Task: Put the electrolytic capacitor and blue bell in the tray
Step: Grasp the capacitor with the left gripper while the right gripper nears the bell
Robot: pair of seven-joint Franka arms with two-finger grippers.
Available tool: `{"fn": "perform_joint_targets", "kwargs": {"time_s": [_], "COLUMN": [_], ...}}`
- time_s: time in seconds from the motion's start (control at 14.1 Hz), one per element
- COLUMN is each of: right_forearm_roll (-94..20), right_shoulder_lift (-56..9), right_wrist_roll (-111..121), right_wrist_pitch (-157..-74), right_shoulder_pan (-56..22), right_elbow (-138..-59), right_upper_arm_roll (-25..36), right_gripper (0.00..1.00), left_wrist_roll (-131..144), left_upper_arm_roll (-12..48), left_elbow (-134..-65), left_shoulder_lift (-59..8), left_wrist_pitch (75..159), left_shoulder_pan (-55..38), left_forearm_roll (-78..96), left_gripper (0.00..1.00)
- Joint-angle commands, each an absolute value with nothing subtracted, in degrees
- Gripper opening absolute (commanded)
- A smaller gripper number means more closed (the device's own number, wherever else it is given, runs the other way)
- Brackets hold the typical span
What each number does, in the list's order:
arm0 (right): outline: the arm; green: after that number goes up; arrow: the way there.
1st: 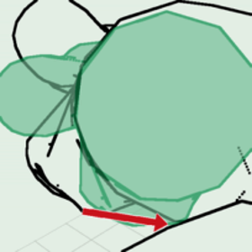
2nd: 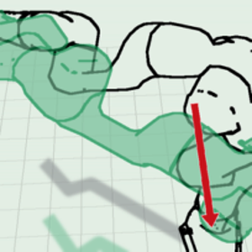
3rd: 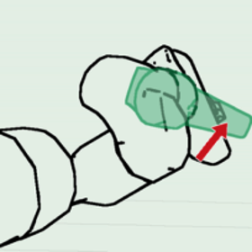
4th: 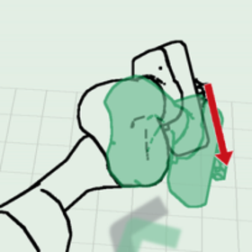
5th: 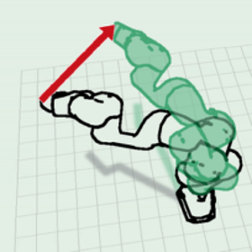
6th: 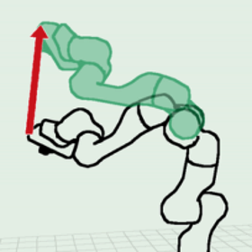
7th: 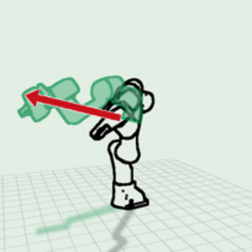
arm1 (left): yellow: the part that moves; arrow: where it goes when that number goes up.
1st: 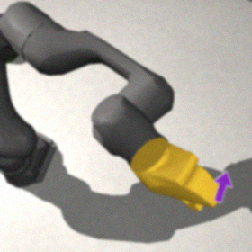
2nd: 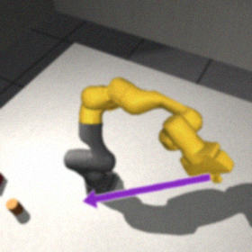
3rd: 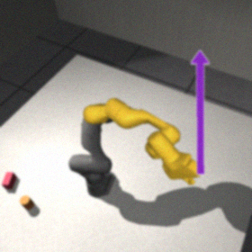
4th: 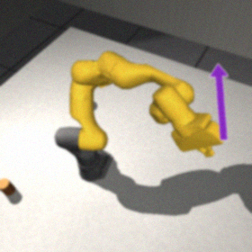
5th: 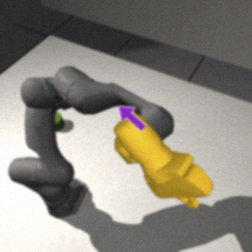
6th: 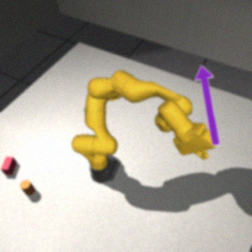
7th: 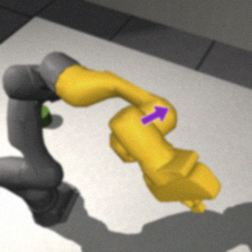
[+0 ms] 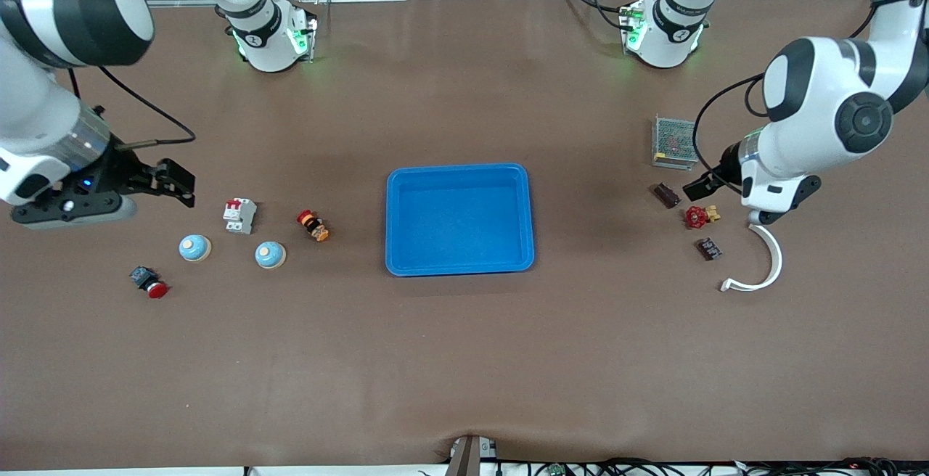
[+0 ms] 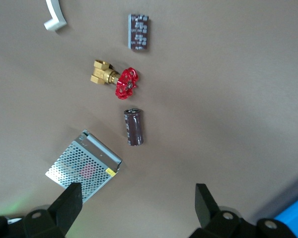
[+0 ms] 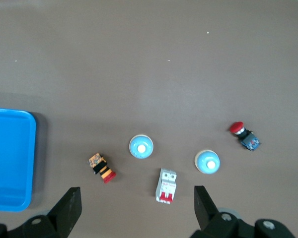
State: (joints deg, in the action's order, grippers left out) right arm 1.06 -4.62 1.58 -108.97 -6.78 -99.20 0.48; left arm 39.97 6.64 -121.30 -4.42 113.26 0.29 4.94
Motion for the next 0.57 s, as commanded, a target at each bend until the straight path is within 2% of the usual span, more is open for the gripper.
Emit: {"fn": "perform_joint_targets", "kwargs": {"time_s": [0.0,0.35,0.5], "right_forearm_roll": [1.14,1.06,1.05], "right_shoulder_lift": [-5.79,-11.86,-14.23], "right_wrist_roll": [1.84,2.72,2.81], "right_wrist_pitch": [-113.72,-115.05,-116.01], "right_shoulder_pan": [-6.51,-5.54,-5.54], "right_elbow": [-102.83,-102.74,-102.83], "right_upper_arm_roll": [0.88,0.88,0.88], "right_gripper": [1.00,1.00,1.00], "left_wrist_roll": [42.18,45.78,46.58], "left_upper_arm_roll": [6.86,6.86,6.86], "left_elbow": [-128.55,-140.17,-140.19], "left_shoulder_lift": [-3.17,-7.10,-10.18], "left_wrist_pitch": [122.39,142.70,144.49], "left_shoulder_pan": [0.88,2.20,2.37], "left_forearm_roll": [7.29,7.47,7.47], "left_gripper": [1.00,1.00,0.90]}}
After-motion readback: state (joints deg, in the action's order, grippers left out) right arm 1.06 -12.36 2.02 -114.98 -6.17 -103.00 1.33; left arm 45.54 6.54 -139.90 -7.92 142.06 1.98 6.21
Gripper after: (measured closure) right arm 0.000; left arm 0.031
